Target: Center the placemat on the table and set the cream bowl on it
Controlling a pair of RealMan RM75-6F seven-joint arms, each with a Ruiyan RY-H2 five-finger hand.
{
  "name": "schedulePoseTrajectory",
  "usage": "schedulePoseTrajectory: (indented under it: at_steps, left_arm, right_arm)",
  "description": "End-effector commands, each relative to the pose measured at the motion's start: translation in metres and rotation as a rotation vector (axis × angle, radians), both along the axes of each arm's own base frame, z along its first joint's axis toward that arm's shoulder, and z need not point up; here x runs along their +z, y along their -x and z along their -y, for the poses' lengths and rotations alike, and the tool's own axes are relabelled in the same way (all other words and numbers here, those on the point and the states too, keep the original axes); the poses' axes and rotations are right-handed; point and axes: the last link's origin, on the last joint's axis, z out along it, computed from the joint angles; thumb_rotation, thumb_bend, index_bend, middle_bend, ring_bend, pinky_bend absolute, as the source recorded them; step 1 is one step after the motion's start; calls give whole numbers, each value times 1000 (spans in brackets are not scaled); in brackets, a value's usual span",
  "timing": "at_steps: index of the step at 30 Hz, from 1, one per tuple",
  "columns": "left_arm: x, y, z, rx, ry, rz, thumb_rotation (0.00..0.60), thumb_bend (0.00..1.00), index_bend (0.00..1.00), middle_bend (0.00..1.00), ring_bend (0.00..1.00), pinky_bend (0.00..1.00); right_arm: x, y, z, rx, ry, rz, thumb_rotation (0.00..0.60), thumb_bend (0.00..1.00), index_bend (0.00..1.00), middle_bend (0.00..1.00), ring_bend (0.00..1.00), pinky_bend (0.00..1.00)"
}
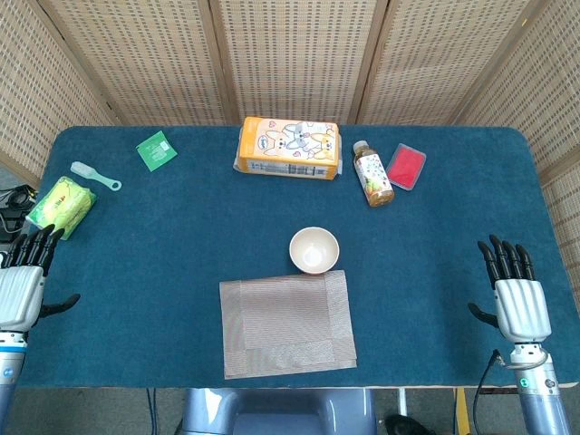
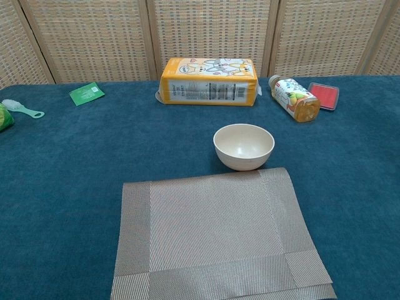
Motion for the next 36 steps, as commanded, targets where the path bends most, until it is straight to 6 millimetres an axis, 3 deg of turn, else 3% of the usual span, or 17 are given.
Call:
schedulePoseTrajectory:
  at_steps: [1,5,8,12,21,24,30,36]
  left_arm:
    - [0,0,0,0,0,-1,600,0,0,0,0,0]
    - [1,0,-1,2,-6,-1,600,0,0,0,0,0]
    - [0,-2,-2,-3,-4,0,600,0,0,0,0,0]
    - [0,-2,-3,-1,-5,-4,600,0,0,0,0,0]
    - [1,3,-9,32,-7,-9,600,0,0,0,0,0]
    - [2,6,-12,49,-12,-10,600,0,0,0,0,0]
    - [2,10,-16,69,-11,-10,600,0,0,0,0,0]
    - [6,13,-18,81,-16,-3,600,0,0,0,0,0]
  right_arm:
    - [-1,0,0,4,-5,-6,600,0,0,0,0,0]
    - [-8,-7,7,36,-51,-9,600,0,0,0,0,0]
    - [-17,-21,28,107,-132,-22,600,0,0,0,0,0]
    - [-28,-45,66,195,-253,-48,600,0,2,0,0,0]
    - [-49,-97,112,326,-409,-113,600,0,99,0,0,0]
    - [-68,-124,125,373,-488,-141,600,0,148,0,0,0]
    - [-98,-152,133,382,-607,-112,600,13,227,0,0,0]
    - [-127,-165,139,372,-671,-130,600,70,270,0,0,0]
